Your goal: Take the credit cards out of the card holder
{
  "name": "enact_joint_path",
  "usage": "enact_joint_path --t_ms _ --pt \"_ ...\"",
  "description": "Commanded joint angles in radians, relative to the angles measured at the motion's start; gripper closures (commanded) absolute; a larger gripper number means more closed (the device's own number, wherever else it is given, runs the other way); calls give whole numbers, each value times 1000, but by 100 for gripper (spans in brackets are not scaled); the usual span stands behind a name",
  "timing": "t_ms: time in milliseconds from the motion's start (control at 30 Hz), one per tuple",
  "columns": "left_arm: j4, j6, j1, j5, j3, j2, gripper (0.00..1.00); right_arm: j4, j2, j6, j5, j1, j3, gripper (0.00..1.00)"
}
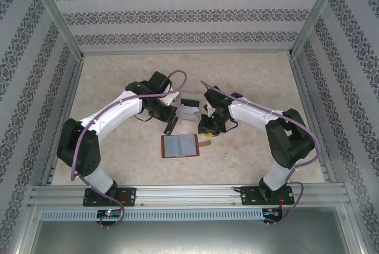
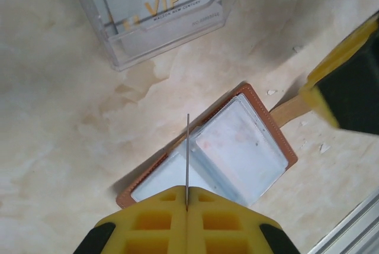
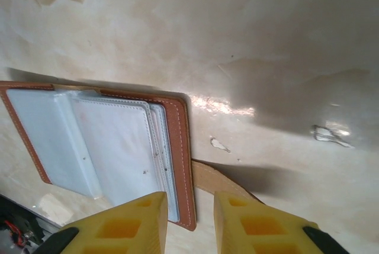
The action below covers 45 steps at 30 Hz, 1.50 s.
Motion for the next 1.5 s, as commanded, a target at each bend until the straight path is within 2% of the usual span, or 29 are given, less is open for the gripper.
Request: enact_joint_path --t_ms 0,167,467,667,1000,1467 --pt "-28 258 -8 42 37 42 100 -37 -47 -30 26 -24 -23 72" --pt "-85 430 -10 88 150 136 100 -40 -87 -42 31 -54 -48 72" --pt "-270 728 -11 53 436 292 100 -55 -147 -55 41 -95 -86 72" --pt "-265 879 -11 42 523 338 100 -60 -161 -52 43 -102 -90 72" --pt "-189 1019 -11 42 610 409 100 -61 -189 -33 52 -102 -109 72" --pt "-154 1084 -11 27 677 504 100 -48 -207 -6 57 -99 -137 72"
